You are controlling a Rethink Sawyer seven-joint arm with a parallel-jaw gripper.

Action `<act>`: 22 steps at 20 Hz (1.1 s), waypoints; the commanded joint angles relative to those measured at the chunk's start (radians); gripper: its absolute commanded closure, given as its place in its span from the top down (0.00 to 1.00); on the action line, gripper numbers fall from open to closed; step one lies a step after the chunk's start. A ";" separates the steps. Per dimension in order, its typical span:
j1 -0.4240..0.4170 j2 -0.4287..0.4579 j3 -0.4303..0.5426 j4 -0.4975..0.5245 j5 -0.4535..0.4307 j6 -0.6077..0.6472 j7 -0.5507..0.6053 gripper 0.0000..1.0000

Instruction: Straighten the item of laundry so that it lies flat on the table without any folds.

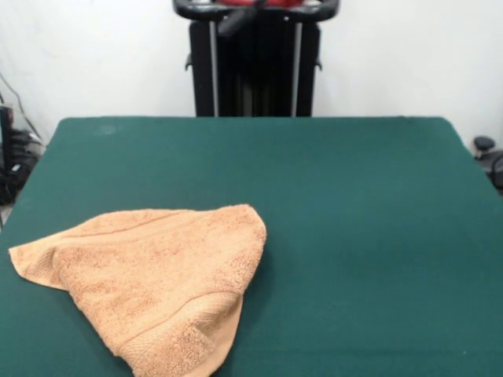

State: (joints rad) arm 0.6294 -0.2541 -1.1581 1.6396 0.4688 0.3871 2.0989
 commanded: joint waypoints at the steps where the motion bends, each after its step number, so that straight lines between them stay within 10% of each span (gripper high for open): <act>1: -0.047 -0.391 0.081 0.036 -0.230 -0.058 -0.170 1.00; 13: -0.082 -0.451 0.176 0.177 -0.527 -0.281 0.029 1.00; 22: -0.096 -0.344 0.218 0.213 -0.489 -0.406 0.164 1.00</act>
State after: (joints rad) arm 0.5429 -0.7067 -1.1438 1.7263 -0.0079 0.0471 2.0989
